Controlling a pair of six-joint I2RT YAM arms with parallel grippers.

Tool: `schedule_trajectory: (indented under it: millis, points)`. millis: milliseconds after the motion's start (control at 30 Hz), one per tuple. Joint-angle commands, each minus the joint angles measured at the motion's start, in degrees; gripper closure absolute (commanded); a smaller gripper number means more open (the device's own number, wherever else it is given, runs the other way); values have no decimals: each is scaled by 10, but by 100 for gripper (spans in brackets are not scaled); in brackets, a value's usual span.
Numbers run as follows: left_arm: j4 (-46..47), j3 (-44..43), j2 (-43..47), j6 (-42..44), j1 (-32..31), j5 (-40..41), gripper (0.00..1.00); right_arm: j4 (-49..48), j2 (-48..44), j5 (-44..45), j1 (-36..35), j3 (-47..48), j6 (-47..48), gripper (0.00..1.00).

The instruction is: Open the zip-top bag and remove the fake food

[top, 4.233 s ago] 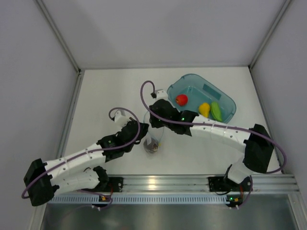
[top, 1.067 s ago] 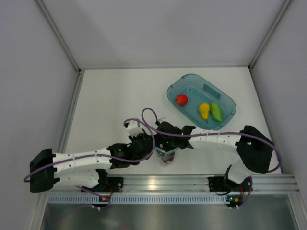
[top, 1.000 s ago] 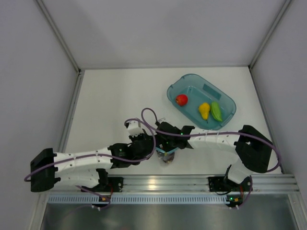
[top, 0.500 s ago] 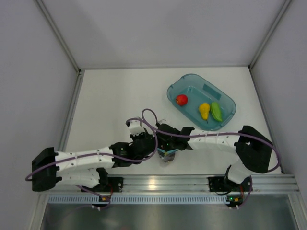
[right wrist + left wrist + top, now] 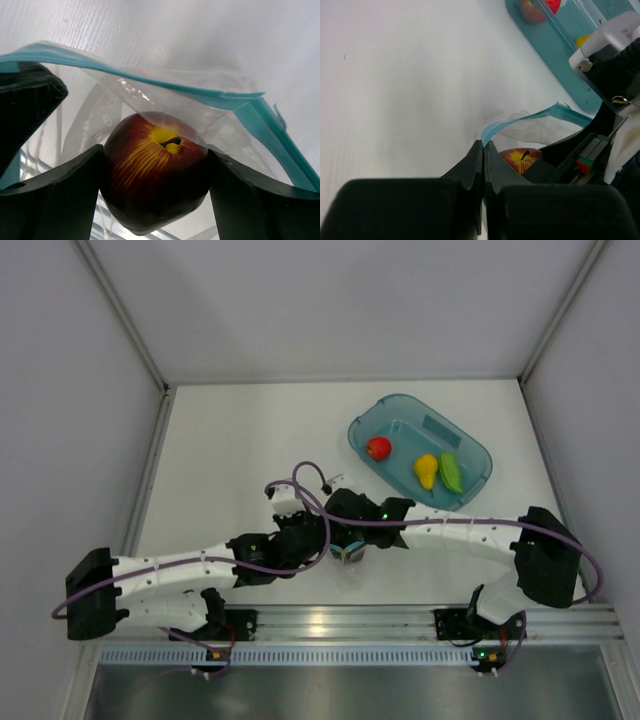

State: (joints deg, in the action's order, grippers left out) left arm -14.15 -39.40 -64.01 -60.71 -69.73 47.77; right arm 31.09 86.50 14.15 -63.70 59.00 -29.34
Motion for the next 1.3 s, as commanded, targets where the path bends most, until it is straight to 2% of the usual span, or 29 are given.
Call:
schedule_trajectory:
  millis: [0,333,767,900,1000,1100,1200,1267]
  points:
    - [72,-38,2,21,0,-18,100,-51,-37,-25,-27,38,42,51]
    - [71,-48,17,102,0,-50,100,-129,-103,-12,-27,21,122,65]
    - [36,-12,50,64,11,-9,100,-298,-234,-48,-27,-85,147,69]
    - [-5,-10,56,35,14,20,100,-342,-278,-44,-27,-105,146,69]
    - [-23,-7,63,19,21,32,100,-386,-317,-18,-27,-125,134,71]
    - [-25,2,68,16,54,0,100,-410,-347,47,-23,-136,114,72]
    - [-26,5,78,23,85,-22,100,-369,-351,128,-10,-116,118,71]
    - [-43,3,85,29,96,-25,100,-315,-349,146,9,-92,108,72]
